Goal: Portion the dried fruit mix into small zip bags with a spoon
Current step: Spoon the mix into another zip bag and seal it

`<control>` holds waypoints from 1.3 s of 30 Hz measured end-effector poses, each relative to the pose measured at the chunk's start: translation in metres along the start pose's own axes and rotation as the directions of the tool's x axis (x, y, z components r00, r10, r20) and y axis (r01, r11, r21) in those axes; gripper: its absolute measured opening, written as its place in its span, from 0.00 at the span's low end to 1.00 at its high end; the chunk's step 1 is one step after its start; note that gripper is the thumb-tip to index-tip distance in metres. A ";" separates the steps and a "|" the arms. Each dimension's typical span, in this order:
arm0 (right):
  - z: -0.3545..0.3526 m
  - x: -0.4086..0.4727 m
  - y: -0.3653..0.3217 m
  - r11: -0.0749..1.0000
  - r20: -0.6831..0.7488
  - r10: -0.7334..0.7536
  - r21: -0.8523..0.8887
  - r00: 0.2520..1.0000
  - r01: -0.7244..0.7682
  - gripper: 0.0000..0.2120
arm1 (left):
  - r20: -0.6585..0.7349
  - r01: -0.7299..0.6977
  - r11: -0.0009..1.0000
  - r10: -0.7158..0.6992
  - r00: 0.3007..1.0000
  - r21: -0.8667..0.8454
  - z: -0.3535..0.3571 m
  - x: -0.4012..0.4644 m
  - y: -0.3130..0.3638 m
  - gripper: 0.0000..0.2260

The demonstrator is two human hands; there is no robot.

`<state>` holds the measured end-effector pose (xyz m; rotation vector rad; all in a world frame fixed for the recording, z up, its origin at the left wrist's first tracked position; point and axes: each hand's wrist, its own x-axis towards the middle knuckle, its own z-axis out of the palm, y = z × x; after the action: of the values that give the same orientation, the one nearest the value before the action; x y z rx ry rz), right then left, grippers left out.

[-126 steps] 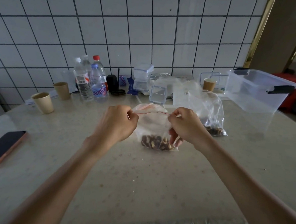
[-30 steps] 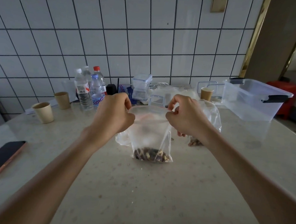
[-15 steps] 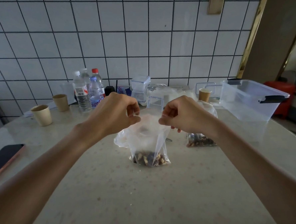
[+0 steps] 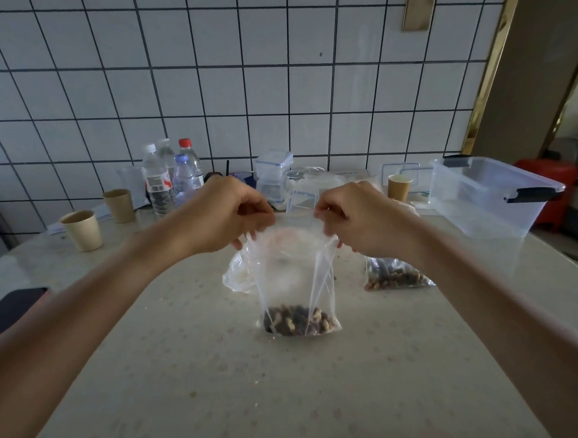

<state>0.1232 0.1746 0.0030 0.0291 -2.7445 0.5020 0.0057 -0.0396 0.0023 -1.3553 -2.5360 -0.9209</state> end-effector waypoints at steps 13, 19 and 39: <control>0.020 -0.013 -0.028 0.929 0.117 -0.353 -0.072 0.928 0.362 0.19 | -0.015 0.078 0.989 -0.081 0.997 -0.125 -0.002 0.001 0.007 0.06; 0.018 -0.009 -0.015 0.958 0.144 -0.261 -0.086 0.955 0.275 0.06 | 0.005 -0.216 0.965 0.217 0.976 0.150 -0.006 -0.007 0.004 0.08; -0.016 -0.002 -0.005 0.939 0.207 -0.261 0.281 0.943 0.198 0.09 | 0.431 -0.081 0.976 0.163 0.888 -0.202 -0.004 -0.001 0.010 0.10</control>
<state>0.1307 0.1756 0.0175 0.5044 -2.8340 0.8306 0.0134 -0.0382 0.0100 -1.9598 -2.6854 -0.9196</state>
